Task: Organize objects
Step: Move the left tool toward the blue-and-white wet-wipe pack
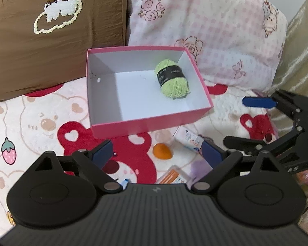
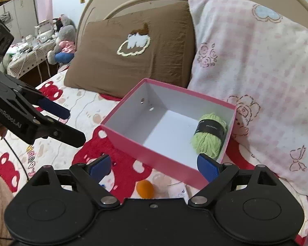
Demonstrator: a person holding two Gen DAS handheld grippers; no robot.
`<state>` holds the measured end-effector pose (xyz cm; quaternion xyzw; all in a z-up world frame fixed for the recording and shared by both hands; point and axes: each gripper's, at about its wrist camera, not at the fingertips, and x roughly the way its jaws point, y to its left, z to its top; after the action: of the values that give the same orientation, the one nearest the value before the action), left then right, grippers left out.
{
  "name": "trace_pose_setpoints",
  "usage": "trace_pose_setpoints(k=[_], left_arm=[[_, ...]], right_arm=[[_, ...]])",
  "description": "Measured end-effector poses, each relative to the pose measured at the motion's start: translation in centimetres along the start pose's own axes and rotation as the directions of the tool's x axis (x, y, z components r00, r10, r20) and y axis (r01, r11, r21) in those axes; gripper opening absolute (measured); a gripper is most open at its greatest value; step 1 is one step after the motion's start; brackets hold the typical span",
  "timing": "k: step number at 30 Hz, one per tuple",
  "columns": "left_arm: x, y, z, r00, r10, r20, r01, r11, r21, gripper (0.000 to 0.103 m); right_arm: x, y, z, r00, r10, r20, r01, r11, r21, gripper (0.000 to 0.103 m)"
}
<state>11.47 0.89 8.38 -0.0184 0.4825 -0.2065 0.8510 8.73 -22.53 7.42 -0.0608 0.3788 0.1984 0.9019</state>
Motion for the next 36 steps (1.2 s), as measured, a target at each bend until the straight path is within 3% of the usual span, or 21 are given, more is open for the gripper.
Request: trace_pose_setpoints(k=[9,15,19,36], left_arm=[[-0.3,0.1,-2.0,1.000,0.001,-0.018,-0.001,1.000,0.030,0.094],[0.5,0.3,-3.7,0.999,-0.011,-0.053,0.012,0.999,0.030,0.094],[1.0,0.5,-4.9,0.997,-0.038,-0.074,0.040,0.999,0.024,0.094],[5.4,4.3,-10.0,0.987,-0.033,-0.157,0.019,0.996,-0.090,0.096]], right_arm=[[-1.3,1.8,-1.0,0.999,0.029,-0.023,-0.031,0.997,-0.072,0.093],[-1.8,3.3,-1.7,0.989,0.121,-0.079,-0.131,0.982,-0.137,0.093],[-2.1,4.4,-1.9,0.986,0.138,-0.098,-0.154,0.971,-0.183,0.093],[1.1,8.0,-3.8,0.957,0.214,-0.195,-0.264,0.920,-0.290,0.092]])
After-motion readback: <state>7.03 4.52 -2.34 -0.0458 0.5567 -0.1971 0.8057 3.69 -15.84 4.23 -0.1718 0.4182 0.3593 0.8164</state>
